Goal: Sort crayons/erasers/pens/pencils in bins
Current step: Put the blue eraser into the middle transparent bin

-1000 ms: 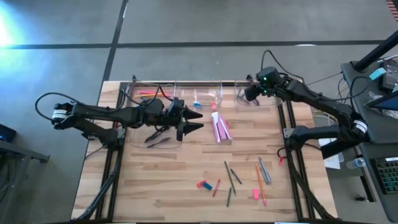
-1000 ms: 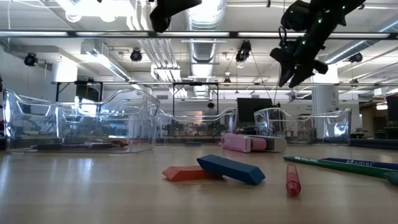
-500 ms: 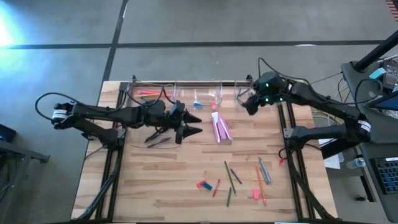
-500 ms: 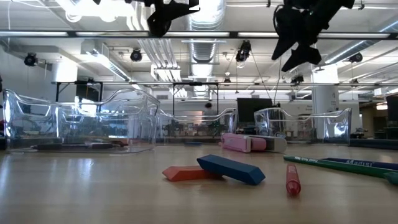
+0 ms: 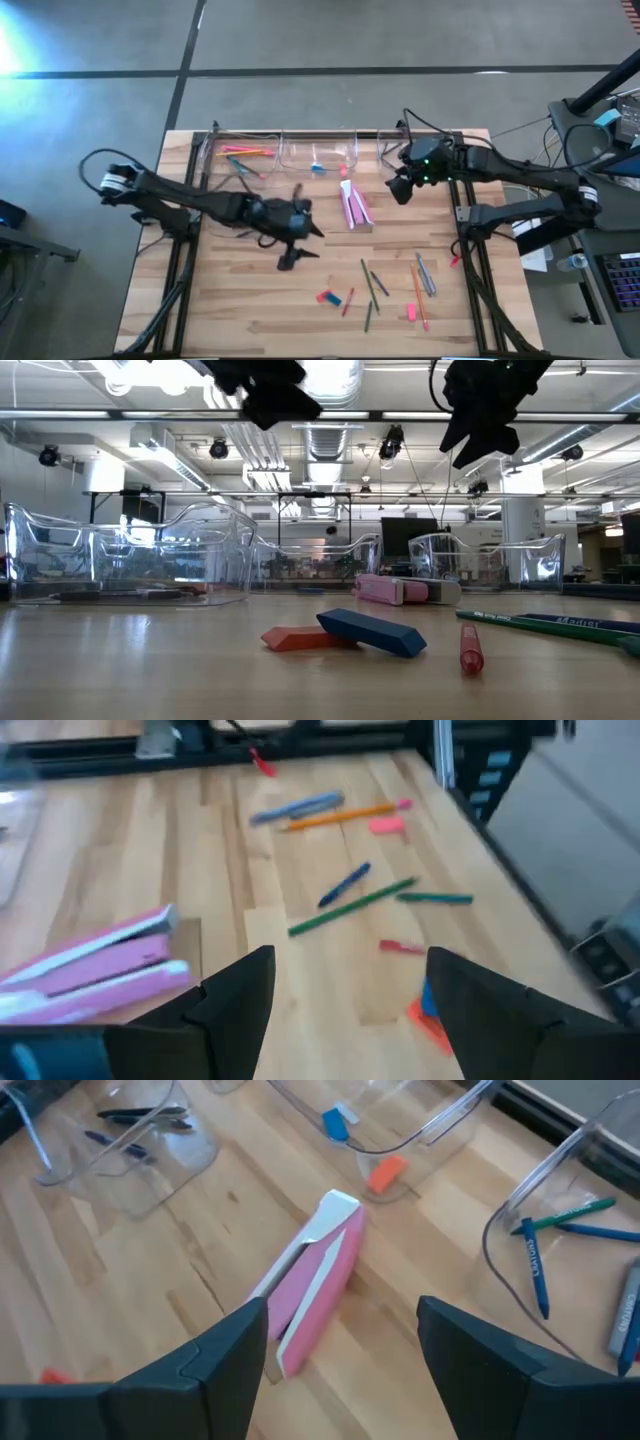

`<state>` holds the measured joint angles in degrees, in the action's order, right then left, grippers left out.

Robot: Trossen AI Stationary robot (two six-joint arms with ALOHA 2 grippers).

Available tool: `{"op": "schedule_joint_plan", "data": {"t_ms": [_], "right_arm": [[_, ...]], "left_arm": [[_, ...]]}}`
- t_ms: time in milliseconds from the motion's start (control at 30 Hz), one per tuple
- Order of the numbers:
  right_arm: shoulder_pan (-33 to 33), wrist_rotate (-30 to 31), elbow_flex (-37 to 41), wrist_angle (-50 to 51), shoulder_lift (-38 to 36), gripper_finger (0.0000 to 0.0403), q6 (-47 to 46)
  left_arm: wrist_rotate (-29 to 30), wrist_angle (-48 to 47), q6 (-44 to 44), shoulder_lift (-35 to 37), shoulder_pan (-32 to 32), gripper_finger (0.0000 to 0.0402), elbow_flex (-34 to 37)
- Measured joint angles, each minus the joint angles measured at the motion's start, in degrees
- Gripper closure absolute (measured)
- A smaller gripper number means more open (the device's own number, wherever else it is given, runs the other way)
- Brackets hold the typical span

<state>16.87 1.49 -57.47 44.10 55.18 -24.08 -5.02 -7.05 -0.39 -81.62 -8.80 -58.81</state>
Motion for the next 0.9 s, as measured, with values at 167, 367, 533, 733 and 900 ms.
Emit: {"op": "schedule_joint_plan", "data": {"t_ms": [167, 367, 533, 733, 900], "right_arm": [[0.0, 0.1, 0.0, -0.1, 0.1, 0.016, 0.0], [0.0, 0.1, 0.0, 0.1, 0.1, 0.0161, -2.2], [-0.1, 0.1, 0.0, 0.2, 0.1, 0.0161, -3.6], [-0.1, 0.1, 0.0, 0.2, 0.1, 0.0163, -5.4], [-0.1, 0.1, 0.0, 0.2, 0.1, 0.0163, -5.4]], "left_arm": [[-2.5, 0.0, 6.8, -8.5, -0.9, 0.0155, -4.7], [-9.6, -0.2, 10.2, -14.2, -0.6, 0.0155, -7.1], [-9.6, 0.3, 14.0, -17.0, -0.5, 0.0155, -7.3], [-9.7, 1.9, 15.5, -21.6, -1.8, 0.0155, -7.3], [-9.7, 9.6, 16.0, -26.3, -3.9, 0.0155, -7.3]]}}
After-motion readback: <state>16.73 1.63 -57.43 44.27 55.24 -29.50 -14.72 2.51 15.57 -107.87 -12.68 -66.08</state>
